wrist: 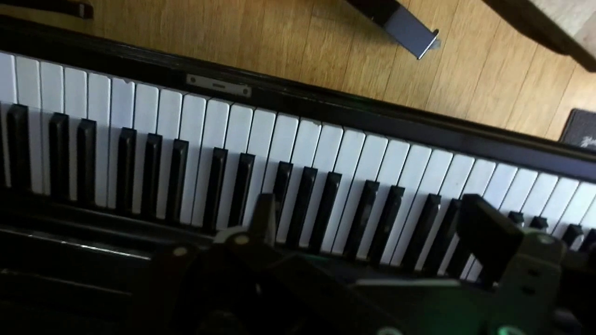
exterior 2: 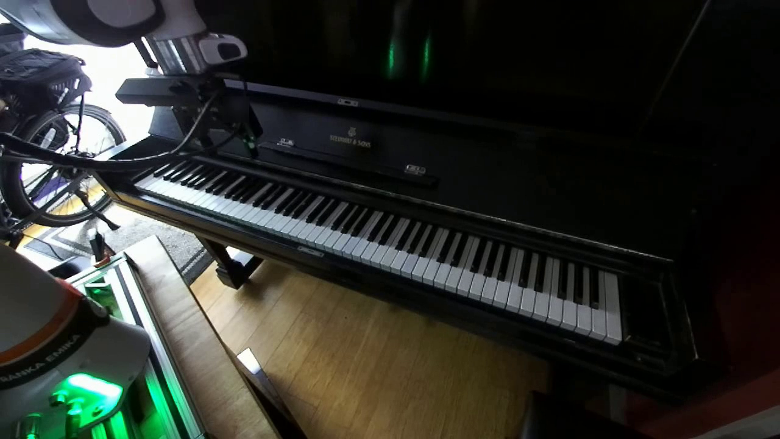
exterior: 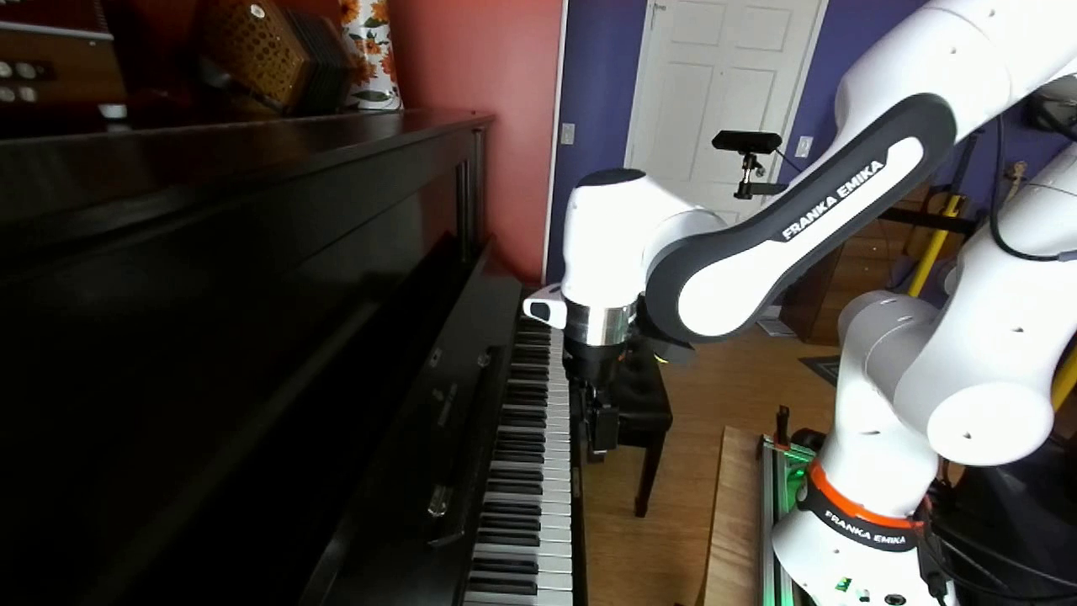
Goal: Press one white key on the piano
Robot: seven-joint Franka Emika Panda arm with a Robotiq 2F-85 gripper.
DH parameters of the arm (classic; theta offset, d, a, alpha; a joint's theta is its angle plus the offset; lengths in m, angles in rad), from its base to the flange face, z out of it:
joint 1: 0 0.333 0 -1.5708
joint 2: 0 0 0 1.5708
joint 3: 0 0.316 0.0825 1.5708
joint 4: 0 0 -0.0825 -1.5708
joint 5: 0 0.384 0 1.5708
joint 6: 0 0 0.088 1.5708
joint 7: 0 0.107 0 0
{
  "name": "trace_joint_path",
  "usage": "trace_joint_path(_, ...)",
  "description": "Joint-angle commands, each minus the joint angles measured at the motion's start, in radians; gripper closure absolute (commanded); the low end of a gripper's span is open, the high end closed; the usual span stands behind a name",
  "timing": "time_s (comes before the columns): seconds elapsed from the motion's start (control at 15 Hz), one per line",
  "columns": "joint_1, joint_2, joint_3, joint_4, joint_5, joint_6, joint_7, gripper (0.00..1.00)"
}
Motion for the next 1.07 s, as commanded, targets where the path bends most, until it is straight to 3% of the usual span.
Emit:
trace_joint_path(0.0, 0.013, 0.144, -0.058, 0.001, 0.004, 0.064, -0.174, 0.0)
trace_joint_path(0.2, -0.015, 0.225, -0.07, 0.001, -0.003, 0.1, -0.222, 0.0)
trace_joint_path(0.27, -0.01, 0.168, -0.052, 0.001, 0.002, 0.062, -0.188, 0.0)
trace_joint_path(0.67, -0.023, 0.226, -0.054, 0.009, 0.003, 0.085, -0.206, 0.0)
trace_joint_path(0.93, -0.086, 0.294, -0.069, 0.01, -0.067, 0.236, -0.118, 0.0)
trace_joint_path(1.0, -0.113, 0.311, -0.065, 0.01, -0.125, 0.274, -0.081, 0.17)
